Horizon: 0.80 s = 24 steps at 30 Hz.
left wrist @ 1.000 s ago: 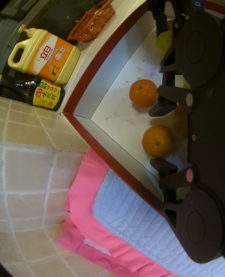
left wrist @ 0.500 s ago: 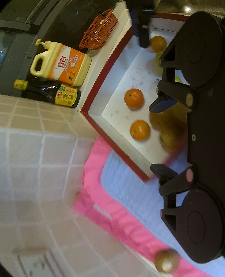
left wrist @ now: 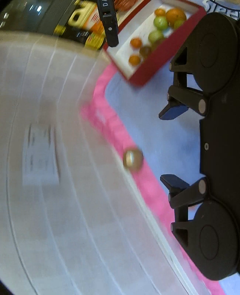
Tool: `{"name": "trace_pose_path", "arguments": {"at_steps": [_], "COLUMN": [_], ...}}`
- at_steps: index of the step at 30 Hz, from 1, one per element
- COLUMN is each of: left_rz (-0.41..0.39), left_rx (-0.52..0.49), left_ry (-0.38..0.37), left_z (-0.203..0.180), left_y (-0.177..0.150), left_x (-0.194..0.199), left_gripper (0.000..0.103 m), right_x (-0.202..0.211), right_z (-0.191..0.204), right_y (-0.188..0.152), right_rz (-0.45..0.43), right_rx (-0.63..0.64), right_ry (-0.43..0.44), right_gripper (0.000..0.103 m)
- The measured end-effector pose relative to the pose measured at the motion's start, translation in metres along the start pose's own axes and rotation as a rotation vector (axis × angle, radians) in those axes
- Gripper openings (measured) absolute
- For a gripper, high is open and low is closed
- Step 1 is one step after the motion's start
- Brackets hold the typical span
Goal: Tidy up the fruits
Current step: 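Grasp a small tangerine with the left tool while the right tool grasps the kiwi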
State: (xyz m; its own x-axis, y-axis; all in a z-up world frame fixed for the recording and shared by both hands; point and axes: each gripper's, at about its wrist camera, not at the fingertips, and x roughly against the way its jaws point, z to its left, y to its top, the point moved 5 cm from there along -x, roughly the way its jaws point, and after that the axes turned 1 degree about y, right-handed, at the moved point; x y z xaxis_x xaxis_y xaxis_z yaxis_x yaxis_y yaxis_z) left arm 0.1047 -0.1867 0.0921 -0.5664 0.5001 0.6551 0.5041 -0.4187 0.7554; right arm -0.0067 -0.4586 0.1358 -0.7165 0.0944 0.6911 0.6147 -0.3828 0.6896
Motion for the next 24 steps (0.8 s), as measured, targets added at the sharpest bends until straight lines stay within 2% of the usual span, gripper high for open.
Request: {"name": "trace_pose_path", "arguments": {"at_steps": [6,12,18,24], "left_rz": [-0.016,-0.036,-0.006,0.059], "left_rx": [0.096,0.157,0.224,0.253], "left_ry": [0.109,0.152,0.146,0.109], "left_z": [0.073,0.120,0.143,0.144], "left_y": [-0.014,-0.027,-0.040,-0.057], "left_x": [0.031,0.044,0.017,-0.025], "left_gripper": [0.077,0.078,0.078,0.078], "right_x": [-0.024,-0.050,-0.096,-0.144], "right_z": [0.071,0.116,0.133,0.136], "right_y": [0.027,0.047,0.053,0.042], "right_rz": [0.001,0.003,0.052,0.122], "right_rx": [0.096,0.134,0.170,0.206], "right_ry": [0.079,0.112,0.096,0.081], "right_gripper": [0.073,0.078,0.078,0.078]}}
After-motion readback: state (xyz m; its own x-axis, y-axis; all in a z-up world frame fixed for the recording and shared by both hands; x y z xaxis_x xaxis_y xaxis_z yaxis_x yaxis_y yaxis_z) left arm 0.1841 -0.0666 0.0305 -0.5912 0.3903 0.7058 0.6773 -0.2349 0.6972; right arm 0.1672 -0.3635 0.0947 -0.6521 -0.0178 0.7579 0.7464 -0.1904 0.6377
